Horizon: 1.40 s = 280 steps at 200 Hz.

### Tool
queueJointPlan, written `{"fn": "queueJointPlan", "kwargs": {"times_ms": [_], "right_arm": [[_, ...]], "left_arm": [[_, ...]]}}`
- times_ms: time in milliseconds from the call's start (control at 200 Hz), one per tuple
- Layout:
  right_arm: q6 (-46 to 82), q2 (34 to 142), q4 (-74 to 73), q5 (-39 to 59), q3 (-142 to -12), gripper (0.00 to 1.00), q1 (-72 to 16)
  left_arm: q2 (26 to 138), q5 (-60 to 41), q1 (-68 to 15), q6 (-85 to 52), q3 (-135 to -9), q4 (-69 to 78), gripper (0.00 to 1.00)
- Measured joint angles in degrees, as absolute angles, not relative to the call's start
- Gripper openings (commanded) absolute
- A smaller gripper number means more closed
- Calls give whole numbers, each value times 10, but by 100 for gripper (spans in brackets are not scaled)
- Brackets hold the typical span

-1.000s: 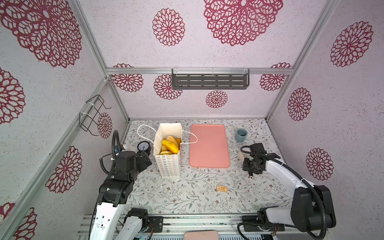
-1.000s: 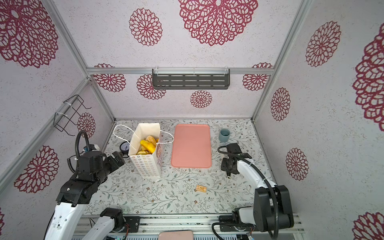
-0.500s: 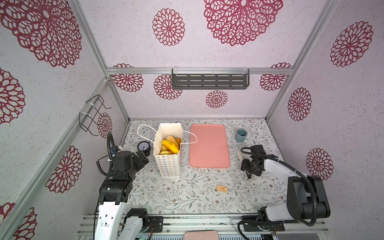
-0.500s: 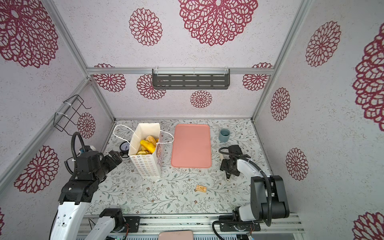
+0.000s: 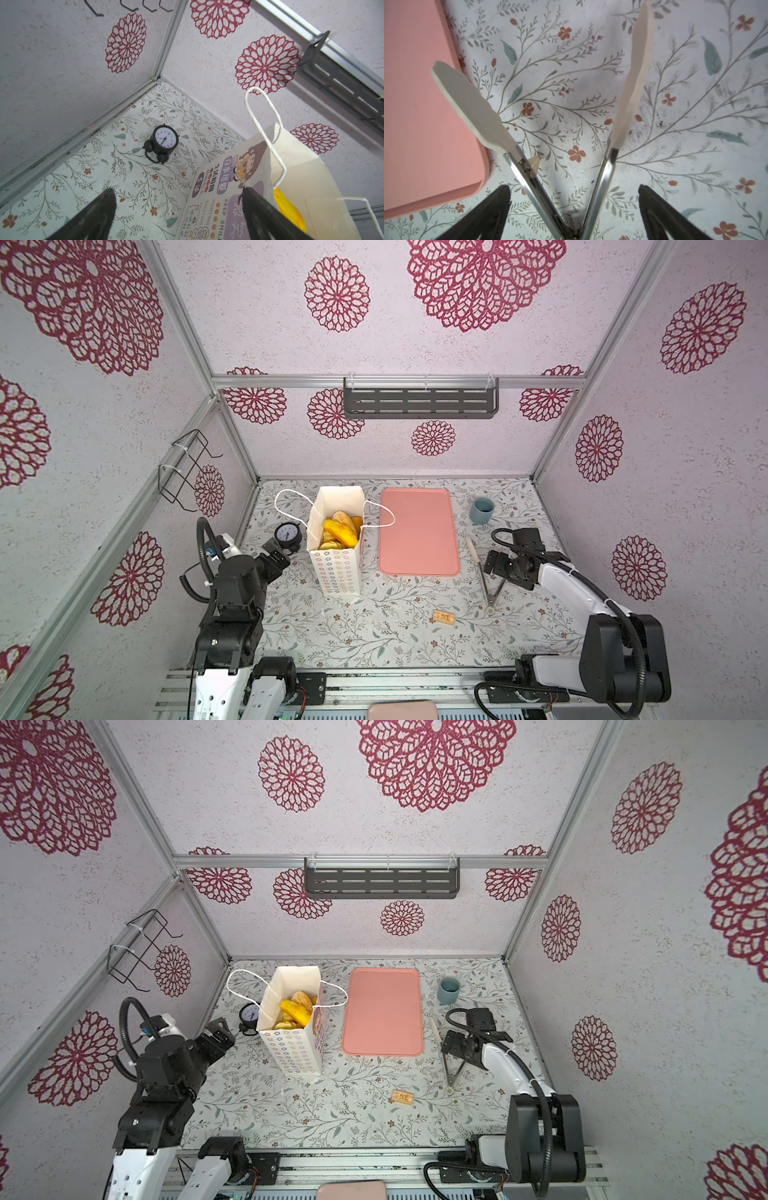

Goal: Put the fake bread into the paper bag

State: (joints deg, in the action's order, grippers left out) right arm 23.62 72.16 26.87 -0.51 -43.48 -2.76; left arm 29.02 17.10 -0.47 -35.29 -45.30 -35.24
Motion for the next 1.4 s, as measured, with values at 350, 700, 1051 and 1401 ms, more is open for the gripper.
{"fn": "queueJointPlan", "kwargs": {"times_ms": [350, 700, 1051, 1401], "right_arm": [[230, 531, 150, -106, -422, 96, -26], [188, 439, -170, -236, -136, 99, -25], [112, 653, -434, -302, -87, 99, -26], [64, 758, -606, -276, -81, 99, -39]], "left_arm": [[313, 245, -4, -276, -398, -225, 97], [448, 335, 0, -210, -252, -36, 97], [677, 357, 12, -178, -216, 197, 97], [802, 303, 12, -114, -192, 461, 97]]}}
